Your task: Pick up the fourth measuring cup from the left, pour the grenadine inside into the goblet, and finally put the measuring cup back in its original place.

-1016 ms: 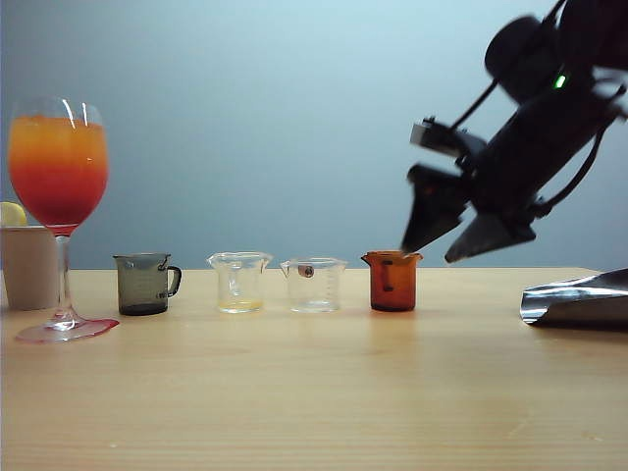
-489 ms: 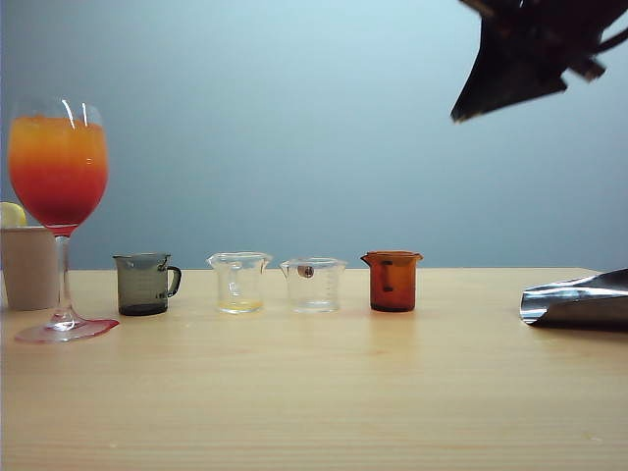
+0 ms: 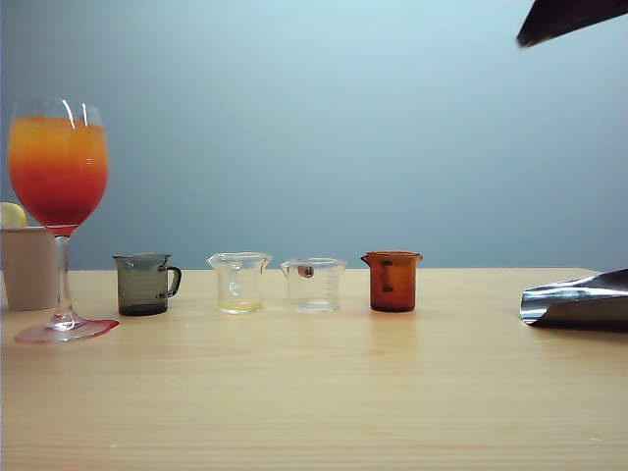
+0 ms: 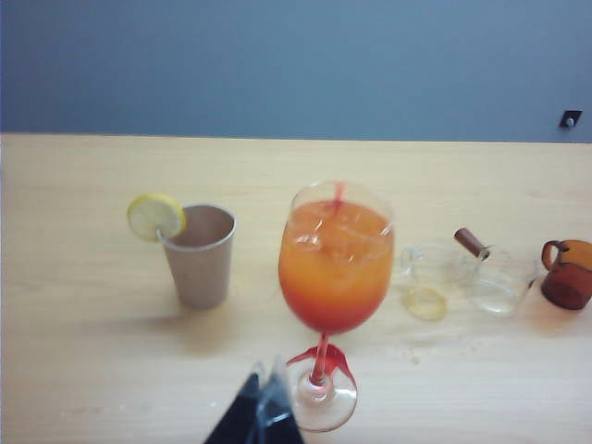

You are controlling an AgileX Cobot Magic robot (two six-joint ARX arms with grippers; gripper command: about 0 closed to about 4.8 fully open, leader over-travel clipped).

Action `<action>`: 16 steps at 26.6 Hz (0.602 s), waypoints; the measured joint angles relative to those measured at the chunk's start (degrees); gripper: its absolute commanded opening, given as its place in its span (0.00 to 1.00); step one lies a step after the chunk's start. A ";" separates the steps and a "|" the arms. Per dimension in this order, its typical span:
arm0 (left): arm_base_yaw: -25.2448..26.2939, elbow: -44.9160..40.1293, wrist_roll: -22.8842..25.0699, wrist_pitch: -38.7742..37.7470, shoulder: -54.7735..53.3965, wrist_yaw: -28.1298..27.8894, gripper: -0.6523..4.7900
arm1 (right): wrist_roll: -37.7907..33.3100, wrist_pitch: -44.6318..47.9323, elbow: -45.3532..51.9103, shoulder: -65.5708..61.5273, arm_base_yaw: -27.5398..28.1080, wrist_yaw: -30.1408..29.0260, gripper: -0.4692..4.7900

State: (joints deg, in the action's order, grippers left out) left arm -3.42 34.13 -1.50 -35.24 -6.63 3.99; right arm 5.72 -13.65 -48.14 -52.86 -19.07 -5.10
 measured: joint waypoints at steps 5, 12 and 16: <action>0.02 -5.25 -1.79 3.23 2.80 -2.89 0.11 | 0.15 6.67 8.41 9.68 0.02 0.44 0.09; 0.02 -14.25 -1.90 16.20 2.80 -5.51 0.11 | 0.17 8.24 16.55 17.51 0.02 7.54 0.08; 0.02 -19.71 -2.08 22.21 2.82 -5.75 0.11 | 0.17 8.26 20.00 19.34 0.04 8.37 0.08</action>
State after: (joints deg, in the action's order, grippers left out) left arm -3.40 14.41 -3.57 -13.04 -3.81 -1.76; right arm 5.89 -5.39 -28.14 -33.52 -19.03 3.27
